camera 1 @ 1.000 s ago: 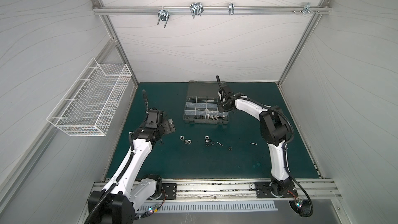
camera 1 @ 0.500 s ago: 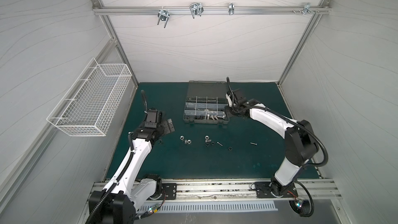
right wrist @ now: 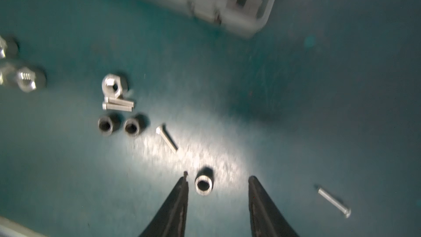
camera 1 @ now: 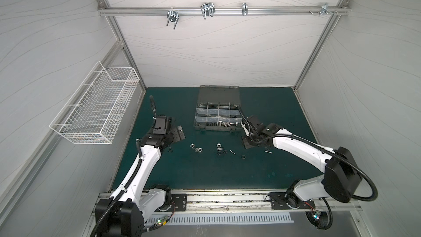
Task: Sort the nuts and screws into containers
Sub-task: 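Move the right gripper back over another black hex nut on the mat, then lower and close the right gripper on the black hex nut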
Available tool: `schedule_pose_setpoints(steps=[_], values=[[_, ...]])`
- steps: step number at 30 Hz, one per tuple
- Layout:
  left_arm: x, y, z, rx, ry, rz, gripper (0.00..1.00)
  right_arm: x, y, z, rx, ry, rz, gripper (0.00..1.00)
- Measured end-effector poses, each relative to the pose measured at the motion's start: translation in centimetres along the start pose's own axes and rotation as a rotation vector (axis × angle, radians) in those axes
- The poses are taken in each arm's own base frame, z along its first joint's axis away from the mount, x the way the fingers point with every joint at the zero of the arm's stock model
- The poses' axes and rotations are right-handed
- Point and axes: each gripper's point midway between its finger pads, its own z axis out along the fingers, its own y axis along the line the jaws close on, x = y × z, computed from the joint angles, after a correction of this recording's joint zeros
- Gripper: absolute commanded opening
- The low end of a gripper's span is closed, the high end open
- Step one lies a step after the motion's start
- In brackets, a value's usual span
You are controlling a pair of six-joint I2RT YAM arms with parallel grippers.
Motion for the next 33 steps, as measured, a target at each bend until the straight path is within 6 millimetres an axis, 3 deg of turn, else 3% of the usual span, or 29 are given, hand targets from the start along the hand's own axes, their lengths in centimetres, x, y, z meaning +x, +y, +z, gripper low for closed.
schedule_pose_setpoints(steps=[6,10,18,33], values=[[0.0,0.0,0.1,-0.002,0.003,0.0,0.99,4.1,0.9,0.9,-0.015,0.103,-0.006,0.47],[0.1,0.0,0.2,-0.004,0.007,0.0,0.99,5.7,1.9,1.3,-0.042,0.149,-0.019,0.47],[0.2,0.1,0.3,-0.007,0.014,0.0,0.99,6.5,2.1,3.1,-0.023,0.22,-0.029,0.48],[0.2,0.1,0.3,-0.008,0.014,0.0,0.99,5.8,1.6,5.6,0.048,0.243,-0.049,0.41]])
